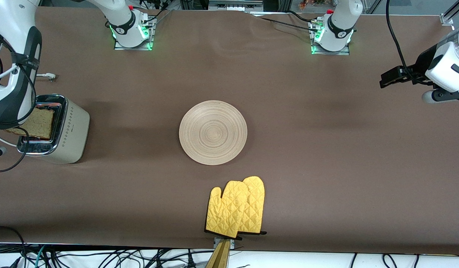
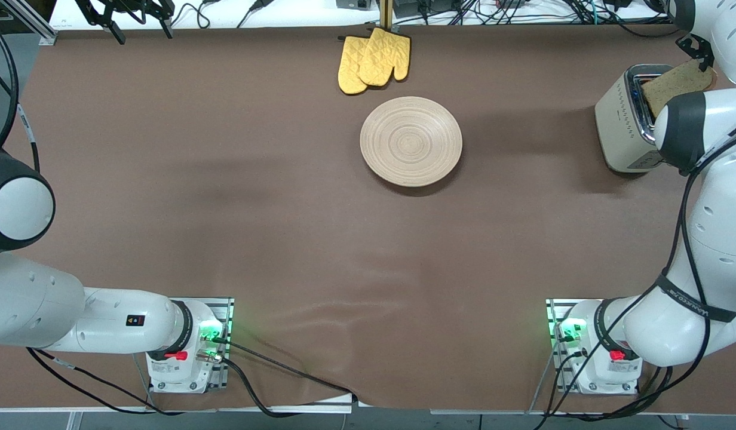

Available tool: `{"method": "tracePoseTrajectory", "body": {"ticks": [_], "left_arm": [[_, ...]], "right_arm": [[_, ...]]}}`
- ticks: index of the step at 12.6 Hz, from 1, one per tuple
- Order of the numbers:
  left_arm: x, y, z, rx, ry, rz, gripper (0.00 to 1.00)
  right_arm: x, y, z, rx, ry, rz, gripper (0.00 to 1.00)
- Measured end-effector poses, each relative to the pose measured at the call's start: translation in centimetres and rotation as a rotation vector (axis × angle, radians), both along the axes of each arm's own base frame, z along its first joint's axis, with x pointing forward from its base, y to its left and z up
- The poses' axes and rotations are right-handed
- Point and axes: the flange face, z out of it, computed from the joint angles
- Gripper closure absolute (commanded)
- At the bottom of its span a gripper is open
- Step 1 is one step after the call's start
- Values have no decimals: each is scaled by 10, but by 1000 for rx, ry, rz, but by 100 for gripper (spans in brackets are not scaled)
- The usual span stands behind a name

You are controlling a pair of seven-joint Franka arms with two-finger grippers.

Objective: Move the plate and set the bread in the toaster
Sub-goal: 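Lower the bread into a toaster slot with the right gripper, then open the right gripper to release the bread in the slot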

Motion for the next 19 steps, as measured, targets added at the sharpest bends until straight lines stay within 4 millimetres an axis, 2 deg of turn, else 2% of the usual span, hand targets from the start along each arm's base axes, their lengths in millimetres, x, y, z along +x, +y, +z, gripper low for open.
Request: {"method": "tracePoseTrajectory", "body": {"ticks": [2,6,13,19], "left_arm": [[0,0,0,0,0,0,0],[0,0,0,0,0,0,0],[0,0,0,0,1,0,0],[0,0,0,0,1,0,0]], "right_arm": [[2,6,1,-22,-26,-37,100],[9,33,-5,-50,-47,-59,100],[18,66,-39,-61,-37,-89,100],[19,68,-52,-32,-30,-107,100]]}}
